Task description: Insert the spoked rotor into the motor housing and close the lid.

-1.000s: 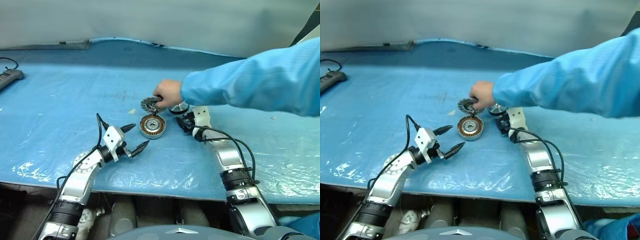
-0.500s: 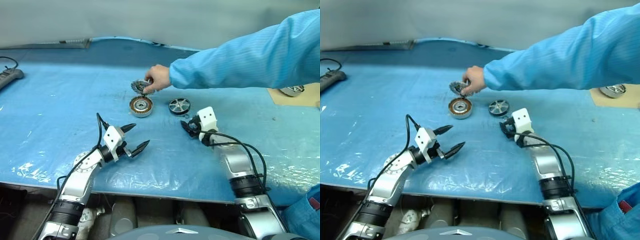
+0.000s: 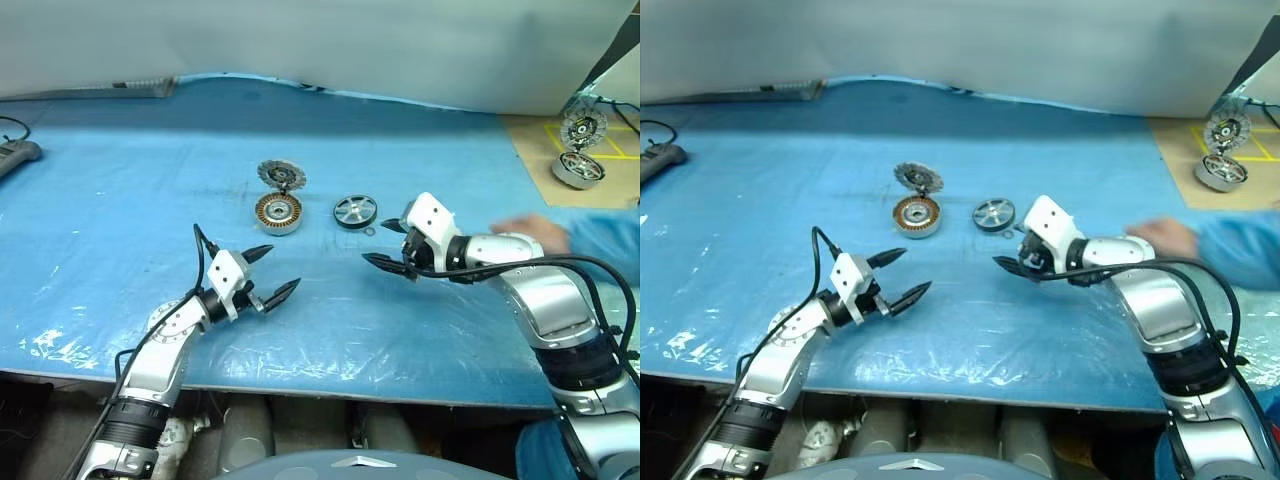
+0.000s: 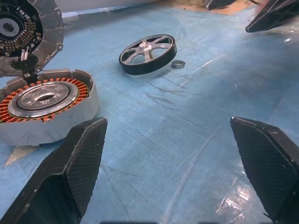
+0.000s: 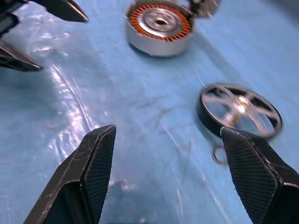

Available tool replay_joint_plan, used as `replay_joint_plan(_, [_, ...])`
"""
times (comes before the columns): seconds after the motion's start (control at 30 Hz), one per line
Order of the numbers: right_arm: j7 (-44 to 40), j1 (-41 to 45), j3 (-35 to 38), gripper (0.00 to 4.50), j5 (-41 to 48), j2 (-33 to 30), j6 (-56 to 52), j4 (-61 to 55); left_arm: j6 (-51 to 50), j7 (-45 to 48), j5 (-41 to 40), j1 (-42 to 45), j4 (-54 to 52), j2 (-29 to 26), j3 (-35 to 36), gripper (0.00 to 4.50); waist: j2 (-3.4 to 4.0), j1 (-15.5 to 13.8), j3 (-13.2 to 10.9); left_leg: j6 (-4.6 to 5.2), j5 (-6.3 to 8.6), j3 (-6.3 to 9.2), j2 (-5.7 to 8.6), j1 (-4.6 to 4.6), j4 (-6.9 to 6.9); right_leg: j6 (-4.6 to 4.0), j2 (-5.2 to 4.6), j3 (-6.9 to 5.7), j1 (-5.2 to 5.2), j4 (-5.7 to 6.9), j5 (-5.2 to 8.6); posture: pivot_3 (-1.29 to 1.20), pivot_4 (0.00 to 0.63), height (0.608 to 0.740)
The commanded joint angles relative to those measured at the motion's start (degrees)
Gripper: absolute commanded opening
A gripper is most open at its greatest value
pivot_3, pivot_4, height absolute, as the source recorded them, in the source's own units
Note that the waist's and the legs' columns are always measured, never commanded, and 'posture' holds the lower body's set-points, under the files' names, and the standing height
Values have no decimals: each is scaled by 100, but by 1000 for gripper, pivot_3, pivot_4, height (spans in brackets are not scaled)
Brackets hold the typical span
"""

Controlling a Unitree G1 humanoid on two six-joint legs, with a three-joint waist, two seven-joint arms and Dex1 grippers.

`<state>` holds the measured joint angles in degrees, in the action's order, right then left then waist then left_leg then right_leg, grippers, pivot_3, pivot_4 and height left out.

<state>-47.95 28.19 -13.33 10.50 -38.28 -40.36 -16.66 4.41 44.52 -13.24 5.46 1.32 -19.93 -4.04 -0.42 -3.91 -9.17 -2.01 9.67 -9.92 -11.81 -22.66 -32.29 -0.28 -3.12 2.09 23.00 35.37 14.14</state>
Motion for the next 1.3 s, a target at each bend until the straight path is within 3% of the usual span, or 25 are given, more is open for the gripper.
replay_joint_plan(0.03, [-230, 651, -512, 3827, -389, 127, 514, 466, 109, -81, -48, 37, -91, 13, 97, 4500, 0, -5, 0, 0, 0, -1, 0, -1, -3, -1, -2, 0, 1, 3, 1, 0, 150, 740])
replay_joint_plan(0.3, [-744, 2254, -1698, 3827, -1346, 1261, 2238, 3056, 177, -294, -28, -27, -111, 3, 238, 4500, 0, 11, 0, 3, -2, -4, -3, -19, -19, -14, -1, -2, 20, 32, 7, 0, 150, 740])
replay_joint_plan(0.53, [-387, 3380, -1878, 3827, -2030, 2450, 4045, 5875, 151, -426, -13, -270, -339, -4, 267, 4500, 0, 8, 0, 4, -2, 1, -11, -55, -38, -27, -4, -21, 33, 38, 13, 0, 150, 740])
replay_joint_plan(0.7, [-153, 3973, -1759, 3827, -2359, 2945, 4797, 7279, 120, -523, -2, -372, -448, 4, 279, 4500, 2, 6, -2, 6, -2, 2, -17, -56, -42, -46, -5, -27, 30, 42, 24, 0, 150, 740])
replay_joint_plan(0.97, [-236, 4334, -1754, 3827, -2762, 3332, 5399, 8375, 112, -606, -11, -402, -493, 4, 269, 4500, 5, 11, -3, 9, -2, 2, -25, -58, -42, -55, -2, -33, 31, 44, 29, 0, 150, 740])
replay_joint_plan(1.3, [136, 4641, -1545, 3827, -3072, 3668, 5407, 9014, 122, -727, 36, -431, -563, 54, 241, 4500, 13, 16, -8, 12, 0, -3, -66, -55, -51, -64, 3, -40, 32, 62, 34, 0, 150, 740])
